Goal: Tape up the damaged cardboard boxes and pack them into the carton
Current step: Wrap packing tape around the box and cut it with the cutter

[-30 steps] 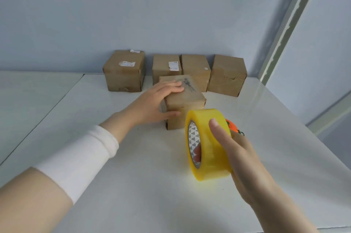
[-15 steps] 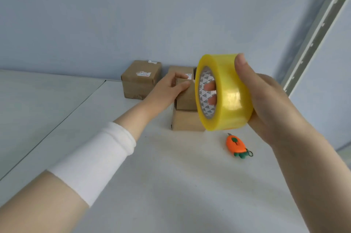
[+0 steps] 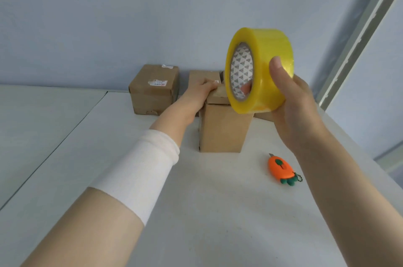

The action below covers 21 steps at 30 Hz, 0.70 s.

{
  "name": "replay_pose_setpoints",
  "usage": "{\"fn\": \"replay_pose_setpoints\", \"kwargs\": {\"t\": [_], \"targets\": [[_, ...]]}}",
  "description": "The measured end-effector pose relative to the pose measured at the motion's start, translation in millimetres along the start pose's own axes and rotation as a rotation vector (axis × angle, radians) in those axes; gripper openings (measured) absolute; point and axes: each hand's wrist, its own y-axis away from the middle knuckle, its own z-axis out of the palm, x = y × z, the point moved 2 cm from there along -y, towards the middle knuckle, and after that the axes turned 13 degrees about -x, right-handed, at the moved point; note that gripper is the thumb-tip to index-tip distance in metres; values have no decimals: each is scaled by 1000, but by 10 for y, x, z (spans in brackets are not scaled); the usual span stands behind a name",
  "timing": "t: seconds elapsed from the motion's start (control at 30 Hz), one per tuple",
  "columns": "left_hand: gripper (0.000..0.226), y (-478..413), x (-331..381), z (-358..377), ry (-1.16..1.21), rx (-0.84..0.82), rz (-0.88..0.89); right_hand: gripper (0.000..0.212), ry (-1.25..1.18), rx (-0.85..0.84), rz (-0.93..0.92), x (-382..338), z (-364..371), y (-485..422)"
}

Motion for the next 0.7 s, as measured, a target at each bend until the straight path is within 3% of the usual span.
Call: {"fn": "replay_pose_setpoints", "kwargs": {"t": [0.1,0.3,0.53,0.7], "targets": [[16,-38,-13,-13,2,-2,1,25,29,-57,-73,31,-2,199],[18,-62,-41,-18,-5,4,25,48,129,-17,-148,276,104,457],[10,-40,-38,1,13,10,26,51,7,285,-157,442,268,689],[15,-5,-17,30,44,7,14,52,-12,394,-101,569,319,778]]}}
